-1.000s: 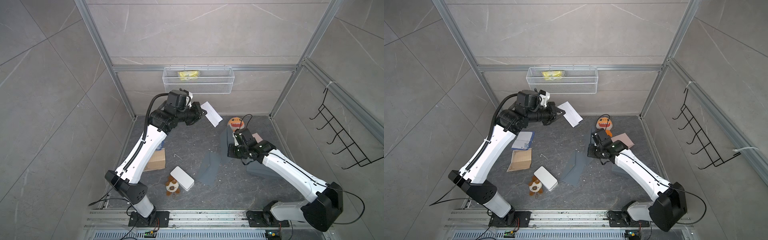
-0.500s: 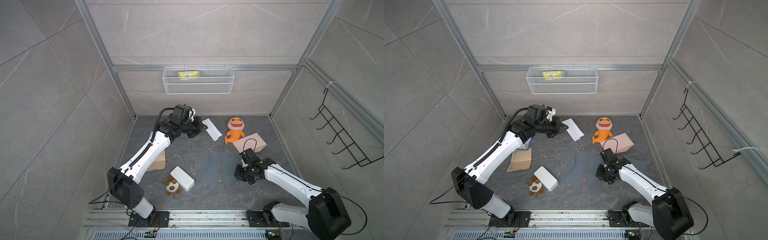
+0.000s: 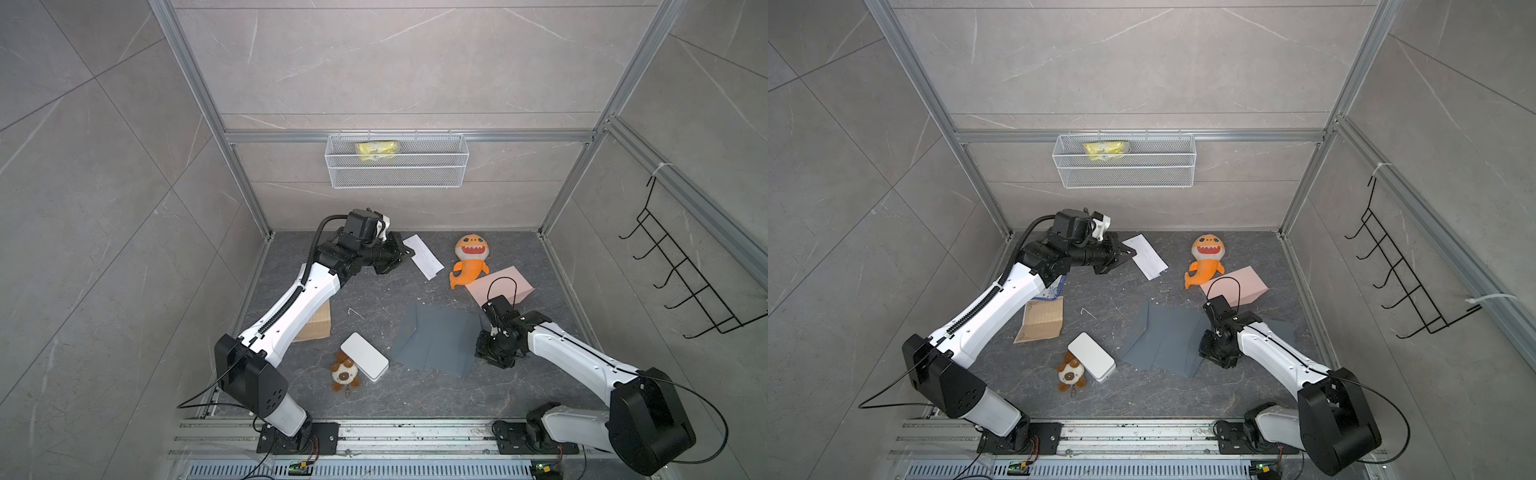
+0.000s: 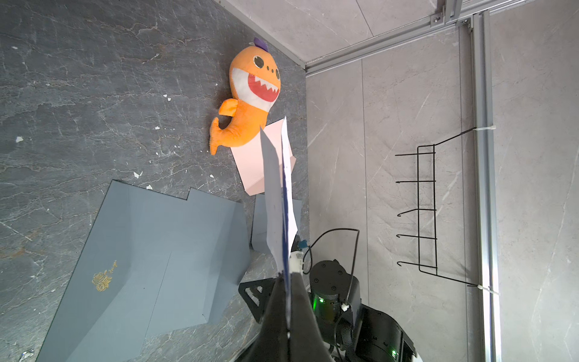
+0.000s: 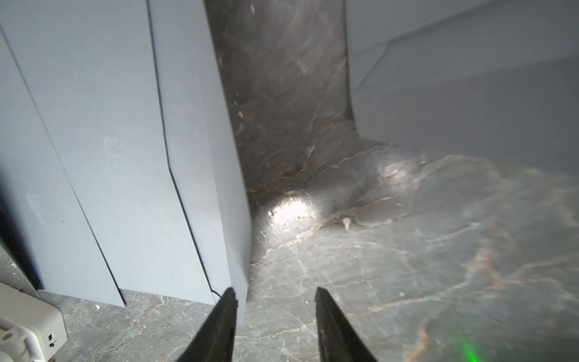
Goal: Take the letter paper out of the envelope
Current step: Place the envelope at the center of the board.
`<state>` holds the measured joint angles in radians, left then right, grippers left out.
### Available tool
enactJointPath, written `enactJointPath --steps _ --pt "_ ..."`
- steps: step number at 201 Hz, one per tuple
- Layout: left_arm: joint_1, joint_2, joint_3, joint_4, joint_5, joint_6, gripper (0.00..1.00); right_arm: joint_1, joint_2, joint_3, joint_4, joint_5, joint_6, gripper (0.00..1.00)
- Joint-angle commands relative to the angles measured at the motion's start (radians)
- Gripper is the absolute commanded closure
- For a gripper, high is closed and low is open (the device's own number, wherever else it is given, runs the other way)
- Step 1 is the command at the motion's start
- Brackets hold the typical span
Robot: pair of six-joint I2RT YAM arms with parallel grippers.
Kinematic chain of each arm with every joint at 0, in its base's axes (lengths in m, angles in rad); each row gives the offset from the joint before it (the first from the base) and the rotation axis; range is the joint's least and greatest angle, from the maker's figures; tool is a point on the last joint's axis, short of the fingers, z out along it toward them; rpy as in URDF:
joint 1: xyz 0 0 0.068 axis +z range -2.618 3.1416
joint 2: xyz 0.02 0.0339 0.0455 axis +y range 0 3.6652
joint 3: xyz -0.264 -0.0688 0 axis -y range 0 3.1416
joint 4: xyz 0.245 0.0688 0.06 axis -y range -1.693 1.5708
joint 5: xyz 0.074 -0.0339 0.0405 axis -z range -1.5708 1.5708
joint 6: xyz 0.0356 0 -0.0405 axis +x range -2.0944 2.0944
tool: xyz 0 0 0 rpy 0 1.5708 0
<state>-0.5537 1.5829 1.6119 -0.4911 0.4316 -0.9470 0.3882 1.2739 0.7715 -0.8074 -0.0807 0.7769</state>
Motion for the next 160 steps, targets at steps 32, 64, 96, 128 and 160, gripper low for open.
enactJointPath --steps 32,64,96,128,160 --pt "0.045 -0.002 0.030 0.008 0.089 0.014 1.00 -0.003 -0.079 0.203 -0.076 0.083 -0.079 0.45" --pt "0.112 0.025 0.056 0.005 0.202 0.005 1.00 -0.003 -0.056 0.382 -0.012 -0.038 -0.124 0.34" --pt "0.167 0.056 0.088 0.000 0.307 -0.013 1.00 -0.019 0.006 0.532 0.110 -0.221 -0.077 0.30" --pt "0.193 0.073 0.085 0.032 0.361 -0.055 1.00 -0.030 0.074 0.549 0.376 -0.453 0.122 0.28" --pt "0.191 0.072 0.061 0.102 0.376 -0.112 1.00 -0.032 0.123 0.516 0.621 -0.510 0.301 0.29"
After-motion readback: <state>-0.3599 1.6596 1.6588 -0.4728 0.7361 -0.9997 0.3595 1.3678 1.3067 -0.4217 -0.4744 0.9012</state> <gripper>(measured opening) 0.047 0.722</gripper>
